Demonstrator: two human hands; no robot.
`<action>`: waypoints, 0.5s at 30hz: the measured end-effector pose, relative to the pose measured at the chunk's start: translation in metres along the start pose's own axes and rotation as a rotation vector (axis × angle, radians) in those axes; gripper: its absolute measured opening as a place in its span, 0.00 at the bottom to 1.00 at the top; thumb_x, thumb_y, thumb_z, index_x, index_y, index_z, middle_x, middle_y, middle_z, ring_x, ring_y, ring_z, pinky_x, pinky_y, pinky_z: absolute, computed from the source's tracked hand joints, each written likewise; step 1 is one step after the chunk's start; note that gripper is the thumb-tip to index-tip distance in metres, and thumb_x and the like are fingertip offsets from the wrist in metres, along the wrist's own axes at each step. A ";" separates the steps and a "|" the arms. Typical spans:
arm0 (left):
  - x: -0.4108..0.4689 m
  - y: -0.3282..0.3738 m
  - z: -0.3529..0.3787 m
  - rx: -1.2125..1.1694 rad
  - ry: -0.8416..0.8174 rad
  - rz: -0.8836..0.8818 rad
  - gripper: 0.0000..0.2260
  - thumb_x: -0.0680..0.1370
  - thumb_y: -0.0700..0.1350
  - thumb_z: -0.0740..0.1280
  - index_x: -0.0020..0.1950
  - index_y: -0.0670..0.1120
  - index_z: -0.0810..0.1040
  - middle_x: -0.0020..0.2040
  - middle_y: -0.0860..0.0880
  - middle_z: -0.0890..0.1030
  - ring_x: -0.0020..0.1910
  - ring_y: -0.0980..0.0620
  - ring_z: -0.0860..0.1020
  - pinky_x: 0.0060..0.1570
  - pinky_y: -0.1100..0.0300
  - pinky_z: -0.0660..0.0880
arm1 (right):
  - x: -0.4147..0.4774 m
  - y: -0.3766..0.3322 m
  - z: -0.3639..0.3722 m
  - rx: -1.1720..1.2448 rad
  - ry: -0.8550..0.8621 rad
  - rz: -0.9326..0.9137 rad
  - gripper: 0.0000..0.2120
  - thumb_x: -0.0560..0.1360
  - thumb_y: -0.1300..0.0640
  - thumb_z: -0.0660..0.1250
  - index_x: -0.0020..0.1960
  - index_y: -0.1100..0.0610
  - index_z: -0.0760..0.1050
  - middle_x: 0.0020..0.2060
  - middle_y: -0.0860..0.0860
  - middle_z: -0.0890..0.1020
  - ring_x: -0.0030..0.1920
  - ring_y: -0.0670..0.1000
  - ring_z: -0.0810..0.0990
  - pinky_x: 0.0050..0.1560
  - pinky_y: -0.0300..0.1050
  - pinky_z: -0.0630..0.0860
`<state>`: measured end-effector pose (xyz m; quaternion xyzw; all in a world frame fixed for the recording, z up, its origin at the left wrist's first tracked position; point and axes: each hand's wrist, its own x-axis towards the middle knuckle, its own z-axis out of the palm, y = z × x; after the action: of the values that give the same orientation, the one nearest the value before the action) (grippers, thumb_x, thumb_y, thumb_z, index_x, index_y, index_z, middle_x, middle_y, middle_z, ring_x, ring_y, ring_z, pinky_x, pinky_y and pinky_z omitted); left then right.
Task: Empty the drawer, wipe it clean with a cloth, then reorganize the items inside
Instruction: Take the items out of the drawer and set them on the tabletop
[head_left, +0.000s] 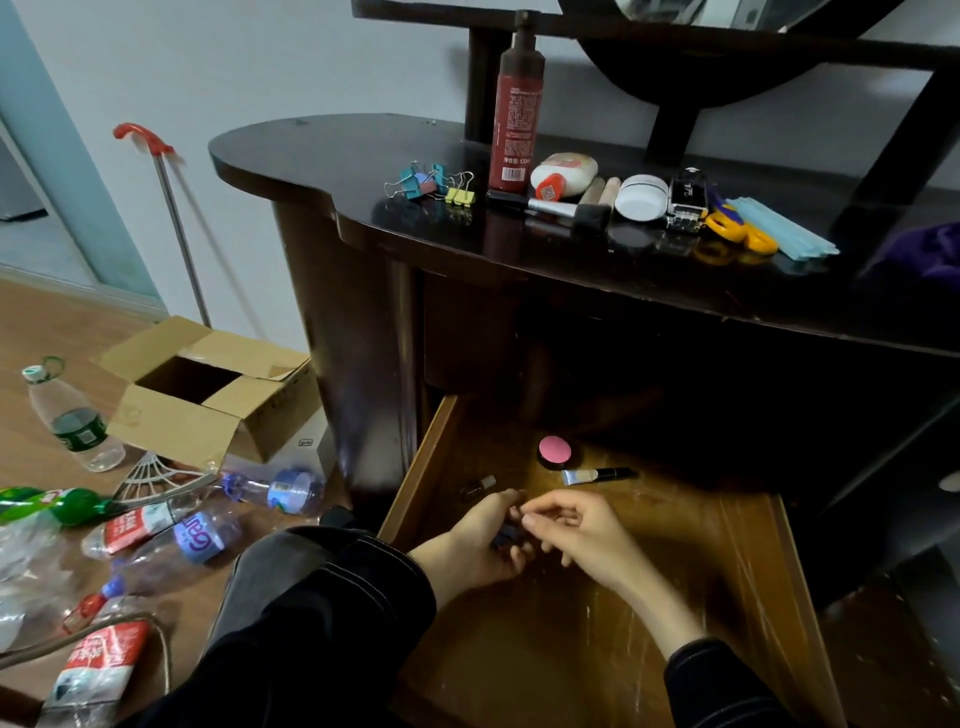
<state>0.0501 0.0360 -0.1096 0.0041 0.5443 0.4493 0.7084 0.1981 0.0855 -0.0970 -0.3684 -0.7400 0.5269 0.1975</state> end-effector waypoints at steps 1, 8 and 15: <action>0.000 0.001 -0.001 -0.010 -0.007 0.015 0.12 0.81 0.50 0.64 0.43 0.42 0.76 0.38 0.44 0.77 0.29 0.52 0.73 0.21 0.66 0.66 | 0.001 0.001 -0.004 0.039 0.025 0.001 0.04 0.78 0.54 0.71 0.51 0.49 0.84 0.42 0.46 0.86 0.38 0.45 0.83 0.31 0.35 0.74; -0.003 0.005 -0.001 0.015 0.138 0.309 0.04 0.76 0.38 0.68 0.43 0.41 0.74 0.31 0.47 0.73 0.23 0.54 0.67 0.20 0.65 0.58 | 0.011 0.030 -0.008 -0.079 0.290 0.213 0.07 0.80 0.56 0.66 0.57 0.49 0.78 0.50 0.46 0.83 0.39 0.45 0.82 0.37 0.38 0.80; 0.008 0.012 -0.011 -0.026 0.399 0.424 0.04 0.77 0.41 0.67 0.43 0.43 0.75 0.32 0.47 0.73 0.24 0.53 0.68 0.19 0.63 0.62 | 0.027 0.029 0.037 -0.435 -0.019 0.119 0.26 0.82 0.47 0.61 0.78 0.39 0.58 0.77 0.42 0.62 0.75 0.50 0.66 0.68 0.50 0.72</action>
<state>0.0338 0.0433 -0.1145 0.0201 0.6542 0.5860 0.4777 0.1656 0.0873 -0.1402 -0.4403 -0.8151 0.3690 0.0750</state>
